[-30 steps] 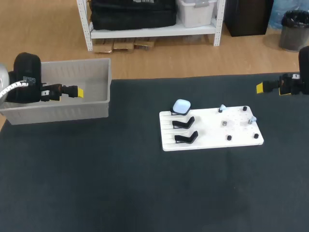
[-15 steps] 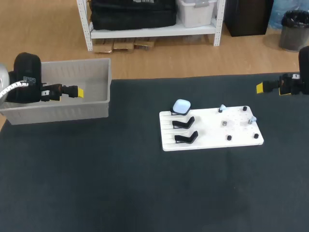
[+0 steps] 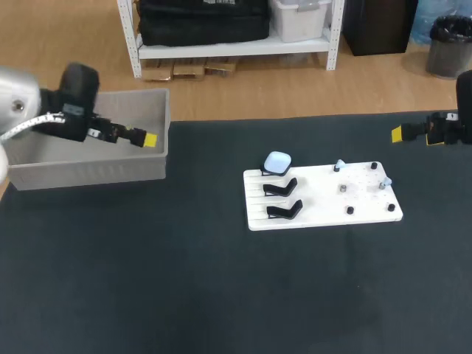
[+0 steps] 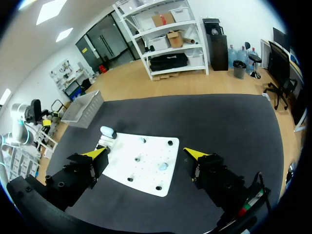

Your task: Pick up each earbud case from the left stands, insert the matching earbuds, close the lid, and place the case in the box.

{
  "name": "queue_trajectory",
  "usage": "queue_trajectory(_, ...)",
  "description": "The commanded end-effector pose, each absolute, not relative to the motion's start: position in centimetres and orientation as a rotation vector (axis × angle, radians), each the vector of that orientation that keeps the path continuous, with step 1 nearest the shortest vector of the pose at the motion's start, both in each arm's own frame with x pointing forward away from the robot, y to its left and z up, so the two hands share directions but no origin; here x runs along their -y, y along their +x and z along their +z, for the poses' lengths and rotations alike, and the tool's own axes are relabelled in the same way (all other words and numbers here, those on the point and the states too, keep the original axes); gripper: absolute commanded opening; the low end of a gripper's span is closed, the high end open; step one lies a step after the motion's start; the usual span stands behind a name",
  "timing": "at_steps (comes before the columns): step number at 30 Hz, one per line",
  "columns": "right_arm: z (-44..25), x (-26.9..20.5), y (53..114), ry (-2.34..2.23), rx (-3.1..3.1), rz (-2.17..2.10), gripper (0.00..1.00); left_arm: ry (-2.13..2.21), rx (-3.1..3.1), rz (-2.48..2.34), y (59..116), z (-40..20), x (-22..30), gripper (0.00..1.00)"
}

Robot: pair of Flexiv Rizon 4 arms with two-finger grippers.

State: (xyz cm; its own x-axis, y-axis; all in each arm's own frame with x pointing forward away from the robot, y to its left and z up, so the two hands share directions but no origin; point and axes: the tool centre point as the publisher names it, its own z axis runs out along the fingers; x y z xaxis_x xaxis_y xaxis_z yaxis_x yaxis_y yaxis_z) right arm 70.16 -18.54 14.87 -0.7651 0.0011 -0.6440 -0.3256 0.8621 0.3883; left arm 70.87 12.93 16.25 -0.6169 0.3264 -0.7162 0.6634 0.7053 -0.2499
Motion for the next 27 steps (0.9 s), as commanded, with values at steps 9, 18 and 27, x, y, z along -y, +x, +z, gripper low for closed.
queue_trajectory(9,14.9,18.5,70.1,-0.234,-2.371,0.643,1.0,1.247,-1.948,-0.742,73.1,15.1,-8.0,1.0)
queue_trajectory(18,14.9,18.5,70.1,-0.234,-2.371,0.643,1.0,1.42,-1.818,-0.773,73.8,14.3,-4.2,1.0)
queue_trajectory(27,14.9,18.5,70.1,-0.234,-2.371,0.643,1.0,1.532,-1.724,-0.84,74.5,12.8,-1.1,1.0)
